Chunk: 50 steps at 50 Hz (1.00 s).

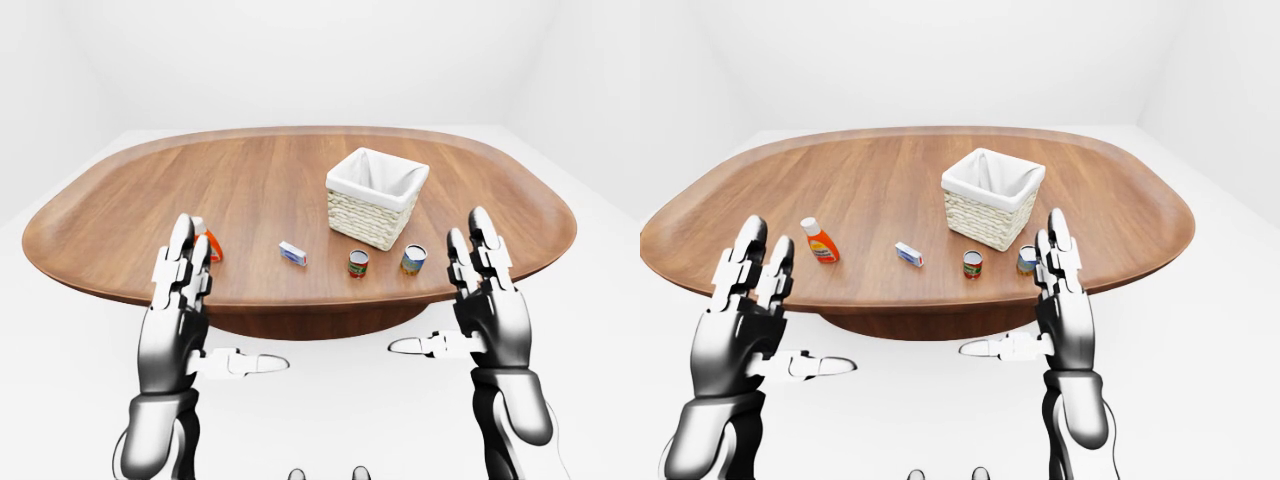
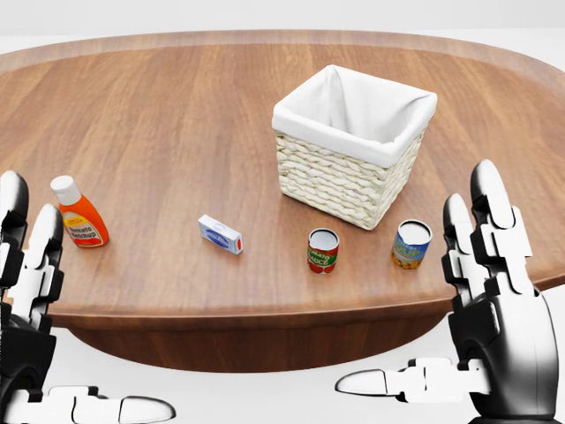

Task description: Pick up the ketchup, and put it in the basket.

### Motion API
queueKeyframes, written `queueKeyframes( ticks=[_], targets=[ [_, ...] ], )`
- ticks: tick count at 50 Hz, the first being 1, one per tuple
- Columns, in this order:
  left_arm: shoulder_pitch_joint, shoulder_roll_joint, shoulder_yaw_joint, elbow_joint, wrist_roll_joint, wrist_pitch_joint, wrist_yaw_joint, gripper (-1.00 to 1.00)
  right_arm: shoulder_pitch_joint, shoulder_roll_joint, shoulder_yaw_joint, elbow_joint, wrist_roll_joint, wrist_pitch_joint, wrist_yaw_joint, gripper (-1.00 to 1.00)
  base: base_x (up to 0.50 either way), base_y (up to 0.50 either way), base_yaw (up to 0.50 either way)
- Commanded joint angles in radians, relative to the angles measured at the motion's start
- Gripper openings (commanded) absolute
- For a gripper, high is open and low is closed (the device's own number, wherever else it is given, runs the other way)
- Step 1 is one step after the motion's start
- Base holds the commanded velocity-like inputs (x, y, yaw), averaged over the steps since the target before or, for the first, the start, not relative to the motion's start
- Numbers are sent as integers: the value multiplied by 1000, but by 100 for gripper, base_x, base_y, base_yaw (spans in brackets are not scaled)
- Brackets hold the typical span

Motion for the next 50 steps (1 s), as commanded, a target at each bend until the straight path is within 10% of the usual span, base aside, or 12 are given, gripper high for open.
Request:
queueKeyframes(
  ticks=[1, 50],
  targets=[
    [-1, -5, 16, -28, -23, 0, -14, 100, 3, -2, 5, 1, -7, 0, 1, 100, 0, 0, 0],
    [27, -11, 17, -18, -46, 0, -21, 100, 34, -6, 15, -14, -16, 0, 44, 100, 24, 0, 0]
  ],
)
